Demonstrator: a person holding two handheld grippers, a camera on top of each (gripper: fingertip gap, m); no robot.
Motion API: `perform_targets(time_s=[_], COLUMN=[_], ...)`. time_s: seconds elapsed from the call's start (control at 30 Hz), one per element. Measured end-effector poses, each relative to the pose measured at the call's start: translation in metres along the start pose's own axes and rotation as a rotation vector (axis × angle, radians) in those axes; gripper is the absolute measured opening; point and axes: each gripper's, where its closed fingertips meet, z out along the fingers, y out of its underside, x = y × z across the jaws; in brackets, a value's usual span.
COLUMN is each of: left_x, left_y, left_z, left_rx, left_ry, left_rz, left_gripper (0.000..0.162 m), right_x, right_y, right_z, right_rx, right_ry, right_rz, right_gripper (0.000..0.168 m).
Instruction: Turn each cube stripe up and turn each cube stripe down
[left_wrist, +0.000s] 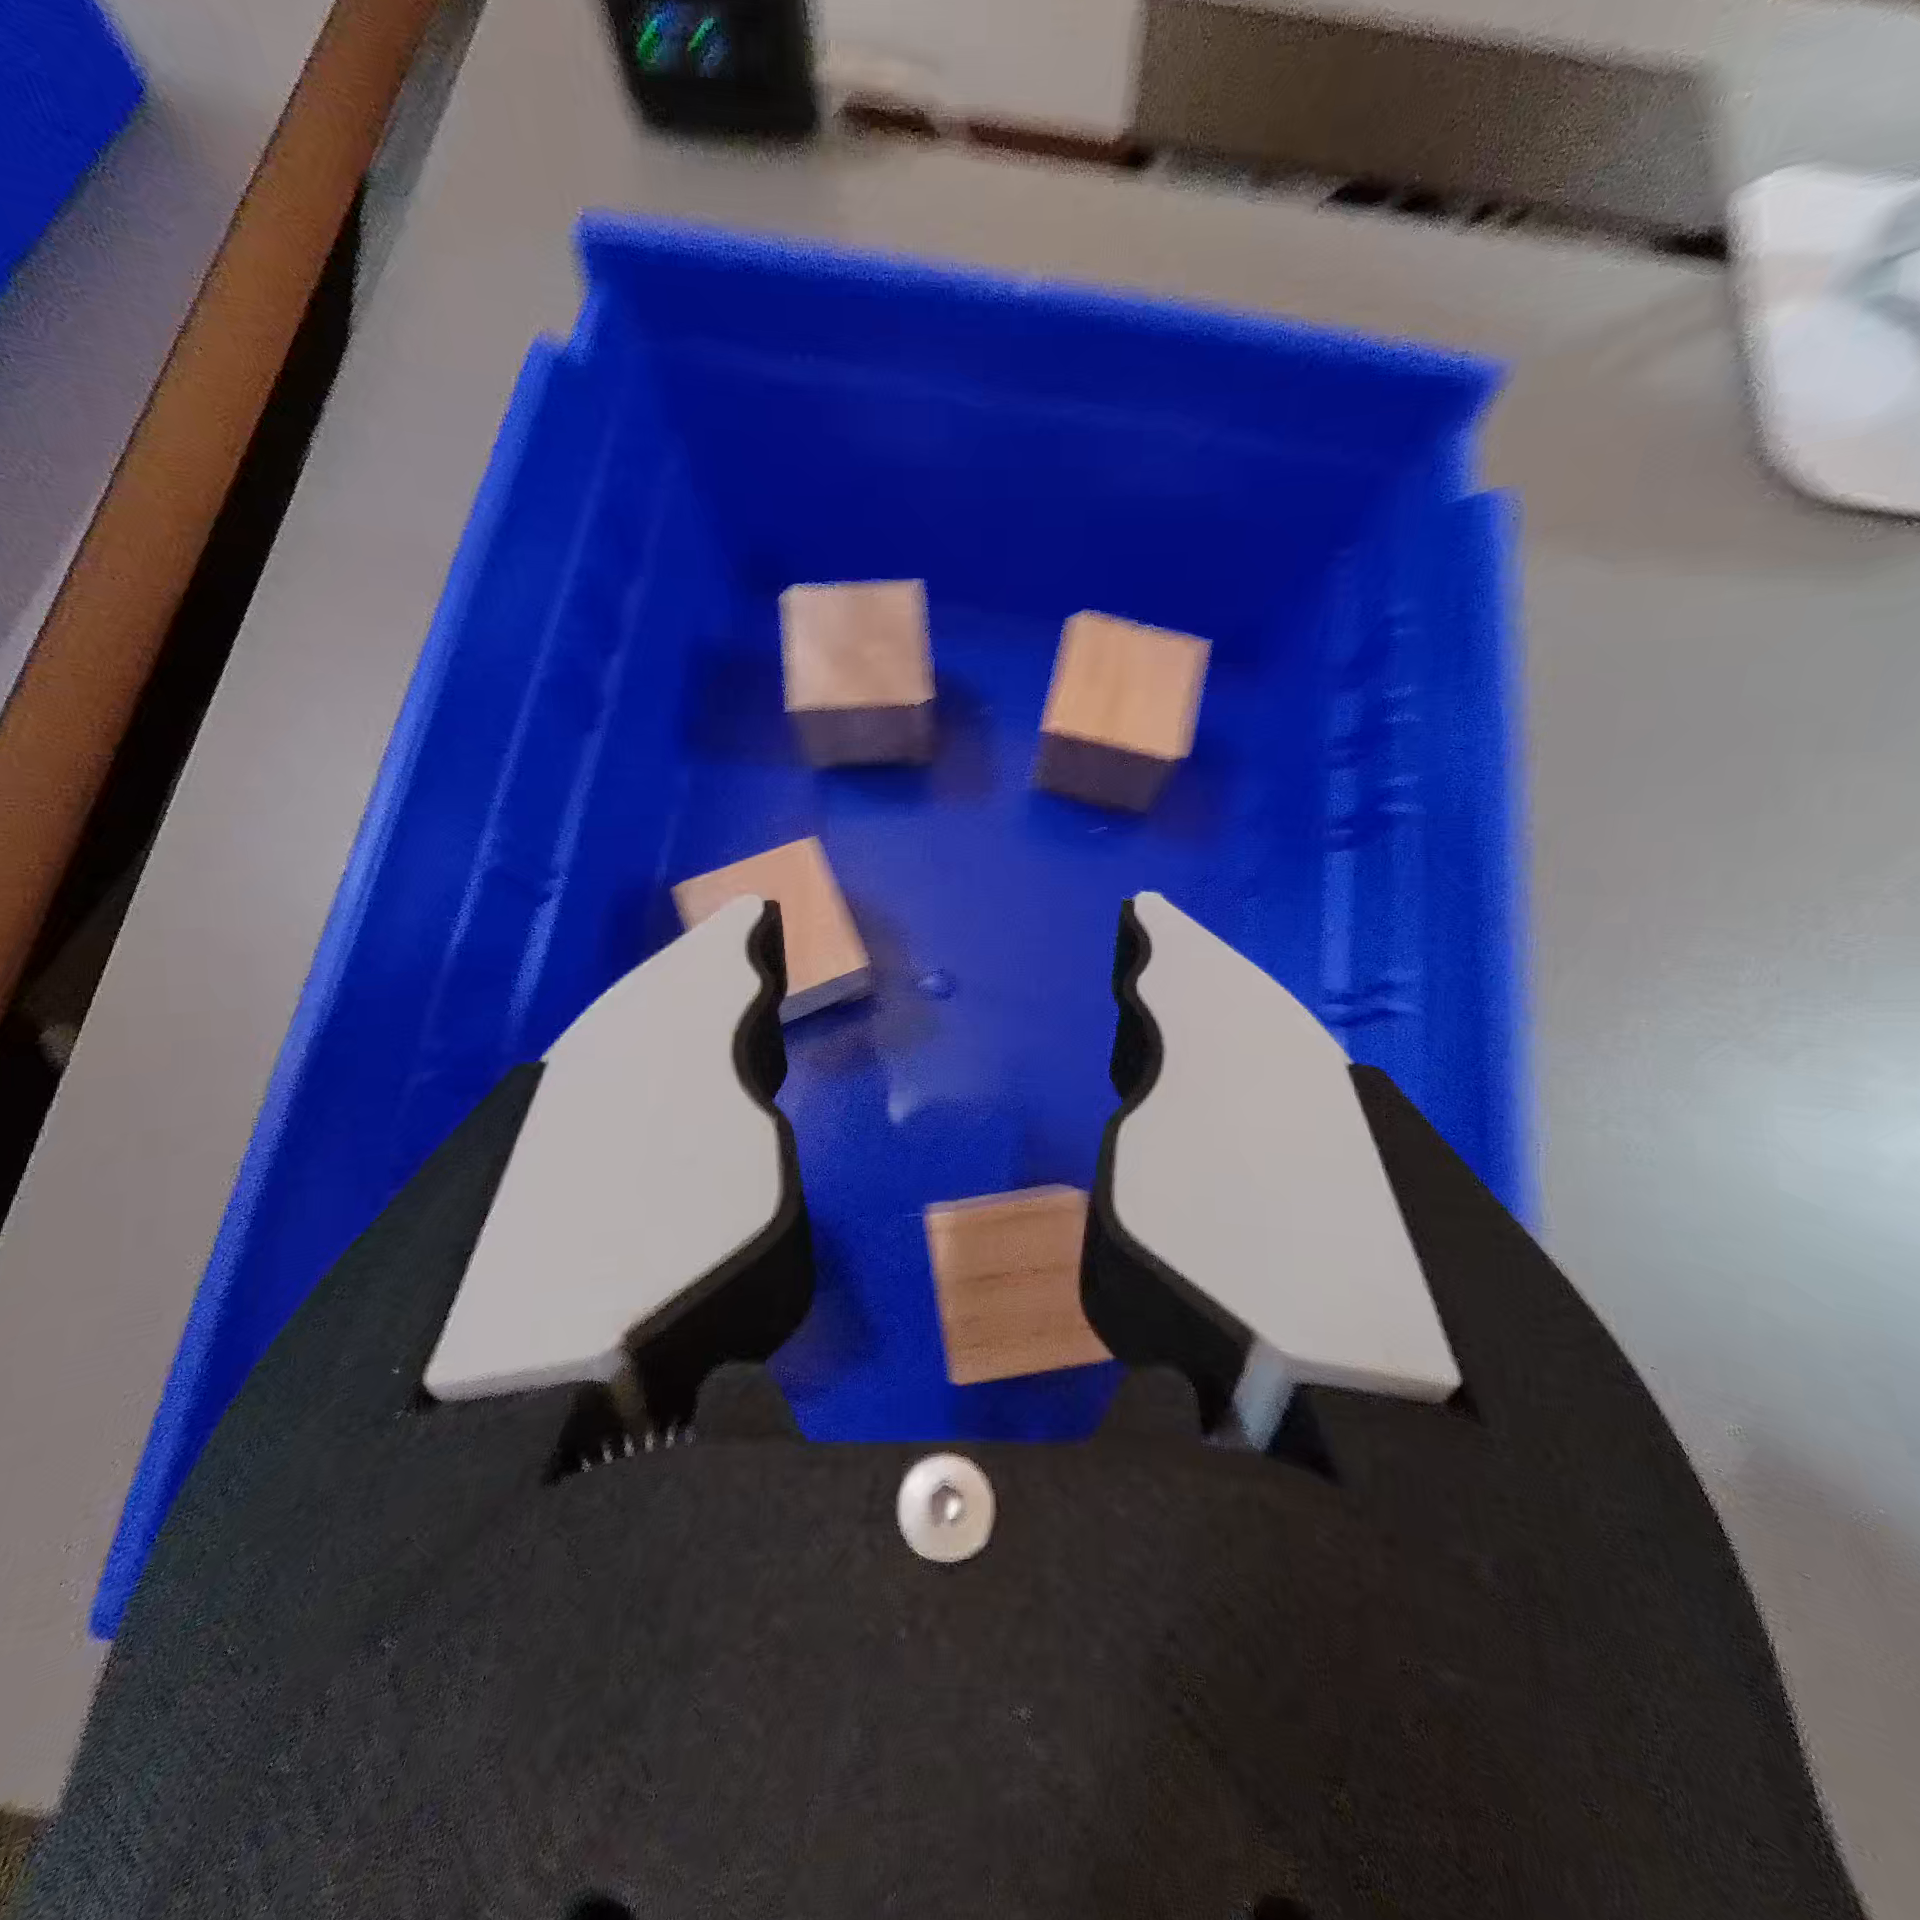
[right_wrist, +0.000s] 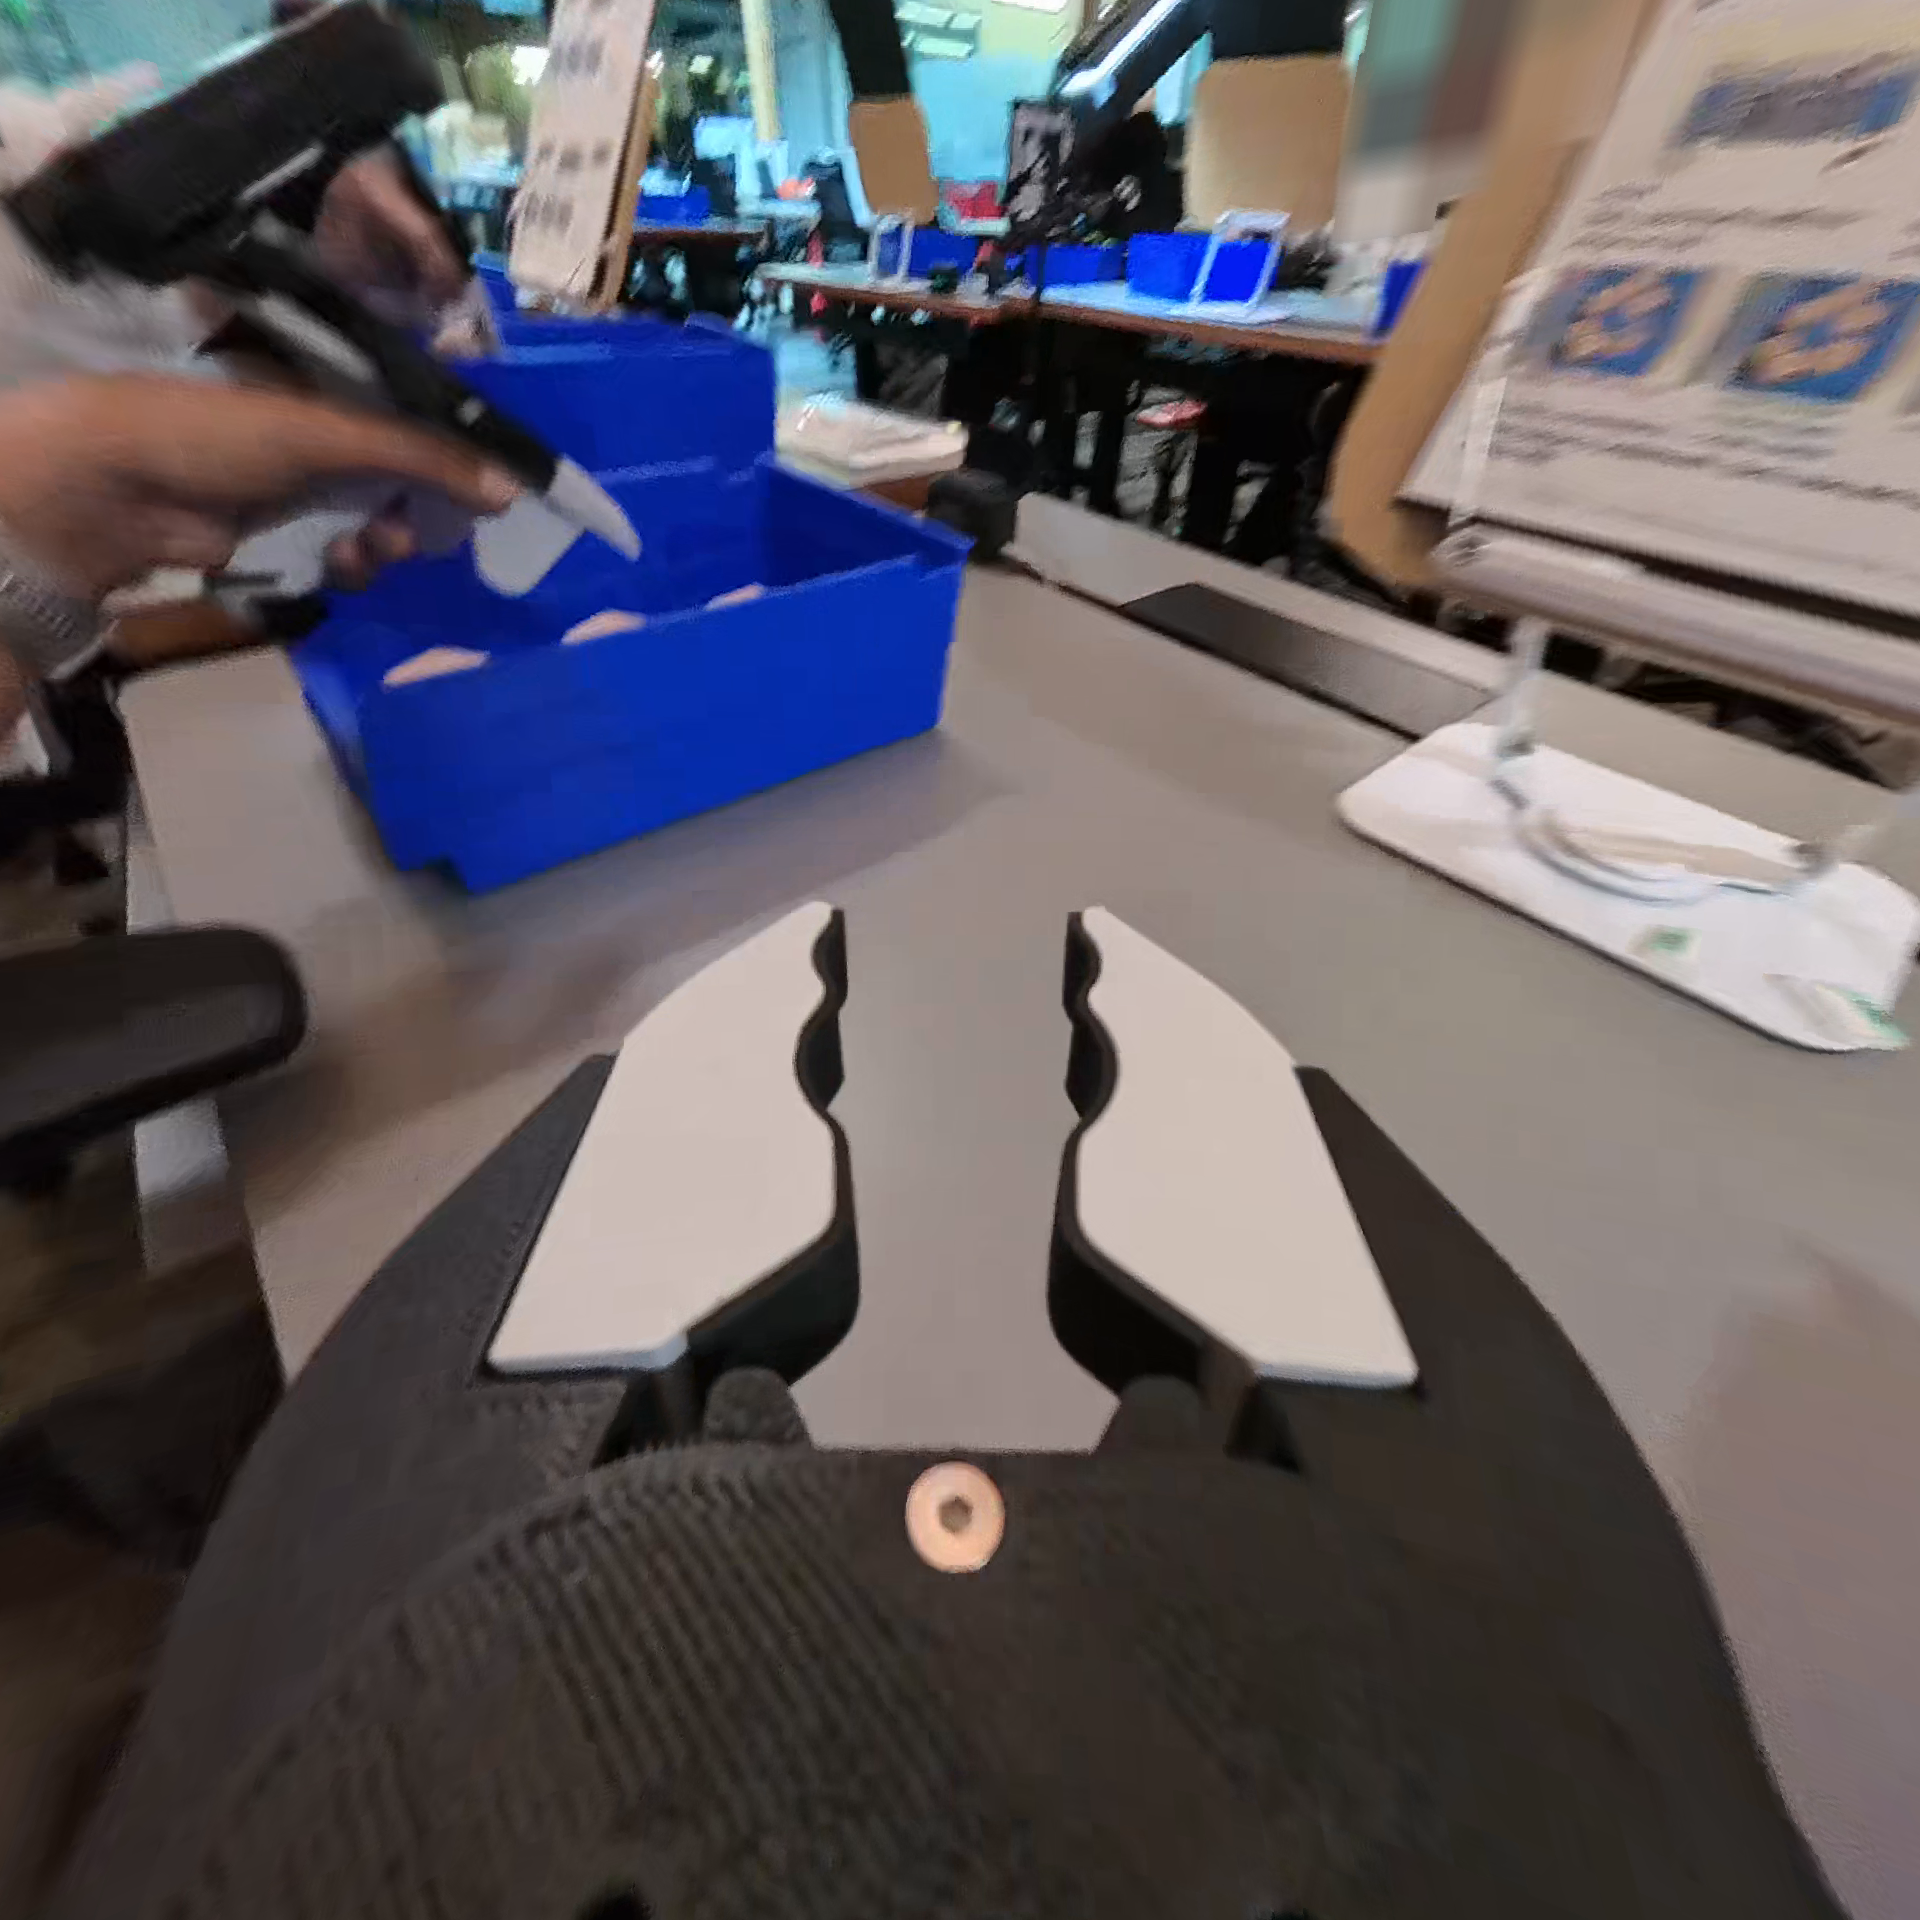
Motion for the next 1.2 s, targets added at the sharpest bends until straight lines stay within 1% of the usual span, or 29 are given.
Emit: perform_targets(time_s=[0.07,0.13,0.2,0.23,0.3,0.37,0.43,0.6,0.67,0.73,0.77,0.83,0.93,1.0,1.1,1.2], left_x=[-0.024,-0.034,-0.035,-0.034,-0.032,-0.033,-0.039,-0.04,-0.039,-0.033,-0.025,0.003,0.062,0.105,0.166,0.225], left_y=[0.015,0.031,0.042,0.046,0.052,0.051,0.053,0.052,0.044,0.026,0.015,-0.011,-0.053,-0.074,-0.085,-0.079], left_z=[0.017,0.032,0.045,0.05,0.055,0.056,0.058,0.057,0.051,0.04,0.033,0.015,-0.028,-0.064,-0.113,-0.151], left_rx=[-0.061,-0.138,-0.196,-0.217,-0.264,-0.269,-0.278,-0.267,-0.224,-0.148,-0.095,0.029,0.222,0.303,0.336,0.283], left_ry=[-0.089,-0.113,-0.103,-0.101,-0.1,-0.109,-0.143,-0.139,-0.127,-0.095,-0.047,0.117,0.482,0.75,1.082,1.374], left_rz=[-0.011,-0.015,-0.017,-0.009,0.035,0.048,0.077,0.094,0.084,0.068,0.058,0.019,-0.085,-0.146,-0.16,-0.162], left_gripper=[0.056,0.055,0.055,0.059,0.06,0.057,0.048,0.048,0.048,0.048,0.047,0.047,0.045,0.045,0.045,0.044], right_x=[-0.027,-0.046,-0.053,-0.053,-0.049,-0.044,-0.041,-0.036,-0.036,-0.035,-0.034,-0.031,-0.02,-0.011,0.0,0.009], right_y=[0.022,0.038,0.045,0.046,0.047,0.048,0.05,0.047,0.046,0.046,0.046,0.044,0.036,0.028,0.011,-0.009], right_z=[0.009,0.011,0.011,0.011,0.012,0.011,0.01,0.008,0.007,0.006,0.006,0.005,0.002,-0.001,-0.009,-0.021], right_rx=[-0.059,-0.099,-0.11,-0.112,-0.116,-0.122,-0.128,-0.121,-0.12,-0.118,-0.117,-0.109,-0.07,-0.031,0.052,0.15], right_ry=[-0.051,-0.099,-0.112,-0.112,-0.107,-0.103,-0.111,-0.111,-0.109,-0.106,-0.104,-0.096,-0.055,-0.022,-0.003,0.0], right_rz=[-0.023,-0.021,-0.028,-0.03,-0.024,0.008,0.05,0.069,0.059,0.051,0.048,0.038,0.018,0.013,0.036,0.055], right_gripper=[0.04,0.041,0.04,0.04,0.038,0.035,0.034,0.033,0.033,0.032,0.032,0.032,0.033,0.035,0.041,0.049])
